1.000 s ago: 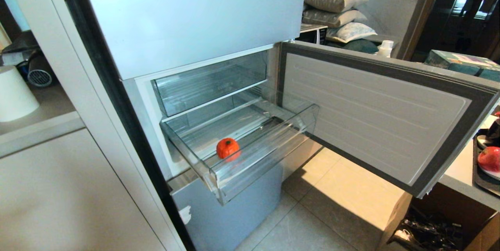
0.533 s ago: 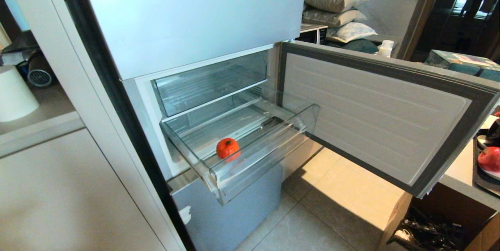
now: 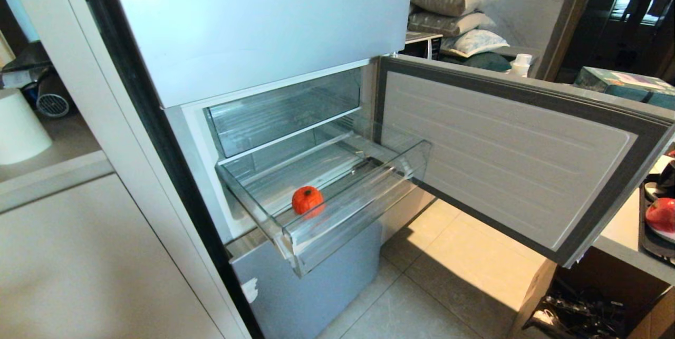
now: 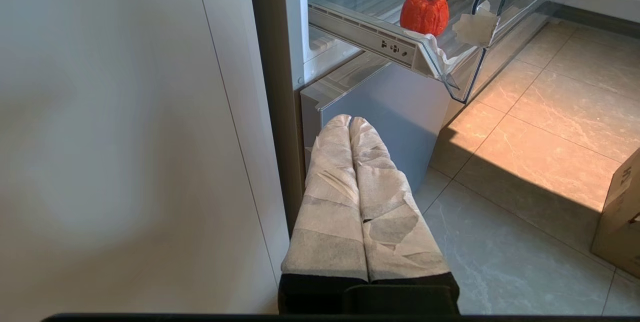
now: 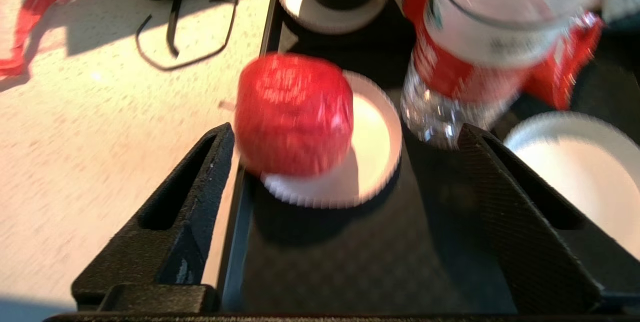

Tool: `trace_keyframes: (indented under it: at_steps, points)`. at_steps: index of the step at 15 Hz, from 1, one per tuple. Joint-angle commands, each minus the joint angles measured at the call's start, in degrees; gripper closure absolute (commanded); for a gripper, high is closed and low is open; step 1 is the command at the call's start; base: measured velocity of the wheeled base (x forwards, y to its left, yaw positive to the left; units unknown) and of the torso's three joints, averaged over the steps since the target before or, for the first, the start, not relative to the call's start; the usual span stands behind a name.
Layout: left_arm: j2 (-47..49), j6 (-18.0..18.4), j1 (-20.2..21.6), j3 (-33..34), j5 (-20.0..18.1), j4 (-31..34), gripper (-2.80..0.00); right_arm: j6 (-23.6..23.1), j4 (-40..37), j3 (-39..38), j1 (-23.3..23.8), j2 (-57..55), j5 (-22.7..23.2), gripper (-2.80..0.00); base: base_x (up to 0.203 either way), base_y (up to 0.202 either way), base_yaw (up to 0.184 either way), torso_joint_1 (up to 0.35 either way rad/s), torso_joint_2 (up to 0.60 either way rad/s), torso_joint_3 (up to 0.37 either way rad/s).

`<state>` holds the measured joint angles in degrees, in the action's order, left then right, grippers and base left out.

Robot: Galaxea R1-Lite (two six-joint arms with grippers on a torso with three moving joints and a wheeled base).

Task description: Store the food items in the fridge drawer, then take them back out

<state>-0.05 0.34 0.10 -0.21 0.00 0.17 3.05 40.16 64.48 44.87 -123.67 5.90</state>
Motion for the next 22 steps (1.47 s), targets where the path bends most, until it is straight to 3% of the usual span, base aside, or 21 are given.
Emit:
trace_keyframes:
  at_steps: [1,4,6,19,20,21,22]
  points:
    - [0.0,0.0,0.0,0.0,0.0,0.0,0.0,-0.5,0.2,4.2,0.0,-5.0,1.4,-2.8,0.0,0.0,0.0,0.0,0.0,0.0]
    - [0.0,0.0,0.0,0.0,0.0,0.0,0.0,-0.7,0.2,9.3,-0.1,-8.9,2.7,-2.8,0.0,0.0,0.0,0.0,0.0,0.0]
    - [0.0,0.0,0.0,0.0,0.0,0.0,0.0,-0.6,0.3,10.5,-0.1,-10.0,6.2,-2.8,0.0,0.0,0.0,0.0,0.0,0.0]
    - [0.0,0.0,0.0,0.0,0.0,0.0,0.0,-0.1,0.6,16.3,-0.9,-17.0,7.4,-2.8,0.0,0.0,0.0,0.0,0.0,0.0]
    - [0.0,0.0,0.0,0.0,0.0,0.0,0.0,0.0,0.6,16.7,-0.9,-17.3,7.4,-0.81,0.0,0.0,0.0,0.0,0.0,0.0]
    - [0.0,0.0,0.0,-0.1,-0.1,0.0,0.0,0.1,0.6,17.5,-1.0,-17.7,7.4,0.0,0.0,0.0,0.0,0.0,0.0,0.0]
    - [0.0,0.0,0.0,0.0,0.0,0.0,0.0,0.0,0.6,17.8,-1.1,-17.9,7.4,0.0,0.0,0.0,0.0,0.0,0.0,0.0]
